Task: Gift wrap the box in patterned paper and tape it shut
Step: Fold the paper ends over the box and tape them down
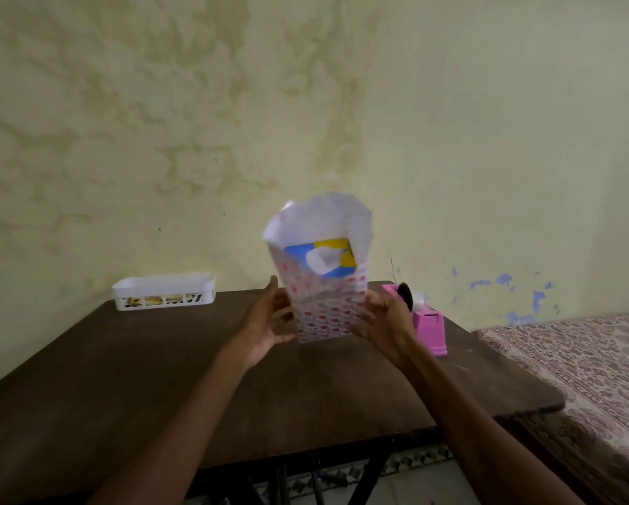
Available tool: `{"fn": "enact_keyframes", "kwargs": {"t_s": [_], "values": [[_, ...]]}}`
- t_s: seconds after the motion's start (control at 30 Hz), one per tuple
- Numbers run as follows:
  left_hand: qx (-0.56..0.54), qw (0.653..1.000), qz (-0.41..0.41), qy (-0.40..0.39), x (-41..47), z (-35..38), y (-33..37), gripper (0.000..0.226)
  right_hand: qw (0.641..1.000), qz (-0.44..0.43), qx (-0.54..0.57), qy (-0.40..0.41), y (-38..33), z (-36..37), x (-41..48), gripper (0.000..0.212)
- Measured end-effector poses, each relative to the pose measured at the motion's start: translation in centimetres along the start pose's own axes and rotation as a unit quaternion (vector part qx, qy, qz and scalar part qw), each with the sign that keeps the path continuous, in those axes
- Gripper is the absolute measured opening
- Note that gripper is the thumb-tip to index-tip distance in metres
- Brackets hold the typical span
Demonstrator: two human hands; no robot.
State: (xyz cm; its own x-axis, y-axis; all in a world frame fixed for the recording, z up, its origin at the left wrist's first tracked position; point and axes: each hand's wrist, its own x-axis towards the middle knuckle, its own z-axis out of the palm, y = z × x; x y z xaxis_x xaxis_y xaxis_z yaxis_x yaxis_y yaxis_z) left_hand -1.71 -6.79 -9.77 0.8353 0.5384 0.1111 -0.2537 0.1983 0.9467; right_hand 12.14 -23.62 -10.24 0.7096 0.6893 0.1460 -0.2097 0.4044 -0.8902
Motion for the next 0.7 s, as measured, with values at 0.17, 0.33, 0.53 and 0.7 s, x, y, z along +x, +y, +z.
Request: {"fn": "enact_keyframes", "kwargs": {"t_s": [0.17, 0.33, 0.53, 0.7], "values": [[-0.06, 0.997, -0.027, -0.043, 0.1, -0.1, 0.0, 0.078, 0.983, 0.013, -0.182, 0.04, 0.8, -0.2, 1.2, 0.068], [0.009, 1.0, 0.003, 0.02, 0.1, 0.1, 0.1, 0.061, 0.983, 0.033, -0.183, -0.006, -0.7, -0.3, 2.0, 0.097], [0.148, 0.984, -0.035, 0.093, -0.3, 1.8, 0.1, 0.041, 0.976, 0.072, -0.203, -0.039, -1.2, -0.1, 1.3, 0.086], [0.128, 0.991, -0.027, -0.034, -1.4, 1.4, 0.2, 0.06, 0.961, 0.036, -0.269, -0.047, -0.5, -3.0, 3.1, 0.112]]}}
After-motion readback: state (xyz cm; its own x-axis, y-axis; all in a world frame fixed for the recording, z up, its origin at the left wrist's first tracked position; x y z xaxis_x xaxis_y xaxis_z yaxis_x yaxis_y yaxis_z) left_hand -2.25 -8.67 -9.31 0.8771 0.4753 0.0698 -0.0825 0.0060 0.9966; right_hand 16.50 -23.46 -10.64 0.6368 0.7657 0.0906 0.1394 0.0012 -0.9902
